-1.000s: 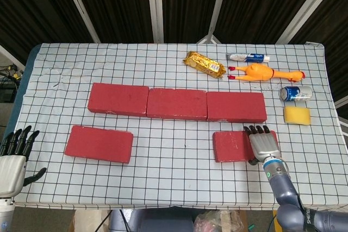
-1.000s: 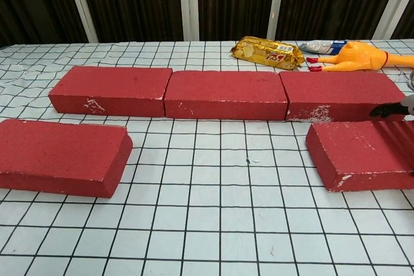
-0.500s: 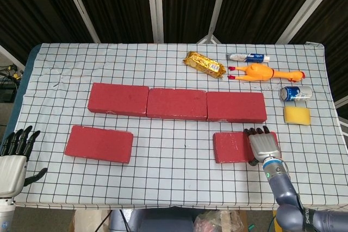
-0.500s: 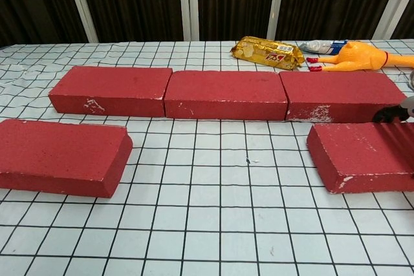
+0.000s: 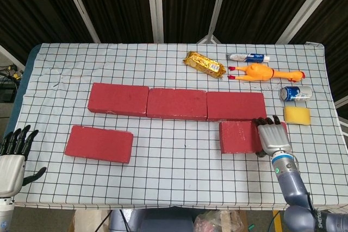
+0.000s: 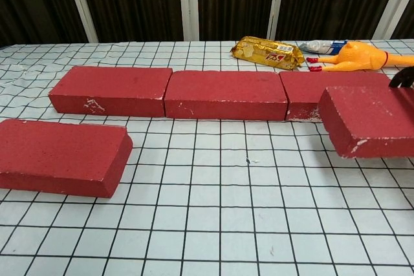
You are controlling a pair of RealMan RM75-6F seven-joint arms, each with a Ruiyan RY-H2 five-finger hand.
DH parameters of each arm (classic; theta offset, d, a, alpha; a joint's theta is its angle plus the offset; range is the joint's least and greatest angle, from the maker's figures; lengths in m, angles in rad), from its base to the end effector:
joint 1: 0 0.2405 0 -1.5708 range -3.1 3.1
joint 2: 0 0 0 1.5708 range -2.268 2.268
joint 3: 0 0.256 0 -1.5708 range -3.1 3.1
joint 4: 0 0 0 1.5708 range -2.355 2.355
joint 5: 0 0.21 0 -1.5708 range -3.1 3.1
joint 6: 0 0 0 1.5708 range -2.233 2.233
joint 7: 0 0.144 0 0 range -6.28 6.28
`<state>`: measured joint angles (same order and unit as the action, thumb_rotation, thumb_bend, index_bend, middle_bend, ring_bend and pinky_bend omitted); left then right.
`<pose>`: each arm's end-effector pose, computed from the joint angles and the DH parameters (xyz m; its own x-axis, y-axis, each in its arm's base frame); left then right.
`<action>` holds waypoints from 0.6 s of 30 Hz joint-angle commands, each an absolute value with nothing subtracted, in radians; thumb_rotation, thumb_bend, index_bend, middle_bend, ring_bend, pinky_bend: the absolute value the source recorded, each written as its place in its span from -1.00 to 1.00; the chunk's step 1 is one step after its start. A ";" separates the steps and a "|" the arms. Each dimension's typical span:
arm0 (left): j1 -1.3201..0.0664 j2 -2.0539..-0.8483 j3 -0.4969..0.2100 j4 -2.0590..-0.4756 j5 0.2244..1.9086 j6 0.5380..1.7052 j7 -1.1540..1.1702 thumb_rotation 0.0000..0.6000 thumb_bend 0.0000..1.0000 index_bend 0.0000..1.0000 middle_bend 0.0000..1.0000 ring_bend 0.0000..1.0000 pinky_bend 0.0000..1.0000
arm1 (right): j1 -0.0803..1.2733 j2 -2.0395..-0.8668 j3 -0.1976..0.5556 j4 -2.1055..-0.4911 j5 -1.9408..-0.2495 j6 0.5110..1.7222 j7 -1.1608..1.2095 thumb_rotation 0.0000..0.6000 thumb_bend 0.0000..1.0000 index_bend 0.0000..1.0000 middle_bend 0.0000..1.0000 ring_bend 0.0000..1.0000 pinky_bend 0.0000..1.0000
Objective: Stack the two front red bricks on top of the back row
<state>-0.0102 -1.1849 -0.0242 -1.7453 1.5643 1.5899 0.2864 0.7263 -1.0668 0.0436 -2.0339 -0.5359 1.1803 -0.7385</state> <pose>-0.2787 0.1517 0.1377 0.4769 -0.0454 0.8778 0.8788 0.0054 -0.4771 -0.2066 -0.2912 0.1071 0.5684 -0.4223 0.7061 -0.7791 -0.0004 0.6269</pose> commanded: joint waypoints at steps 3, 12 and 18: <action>-0.013 -1.186 -0.026 -1.745 1.561 1.585 0.288 1.00 -1.00 -0.78 -1.00 -1.00 -0.94 | 0.756 -0.994 0.097 -2.089 -0.495 1.189 -0.735 1.00 -0.62 -0.41 -0.58 -0.72 -1.00; -0.016 -1.193 -0.027 -1.744 1.555 1.579 0.301 1.00 -1.00 -0.78 -1.00 -1.00 -0.94 | 0.937 -1.000 0.208 -2.077 -0.233 1.183 -0.871 1.00 -0.62 -0.41 -0.58 -0.71 -1.00; -0.017 -1.196 -0.032 -1.741 1.544 1.577 0.307 1.00 -1.00 -0.78 -1.00 -1.00 -0.94 | 1.107 -1.081 0.281 -1.969 0.059 1.178 -0.999 1.00 -0.62 -0.41 -0.57 -0.71 -1.00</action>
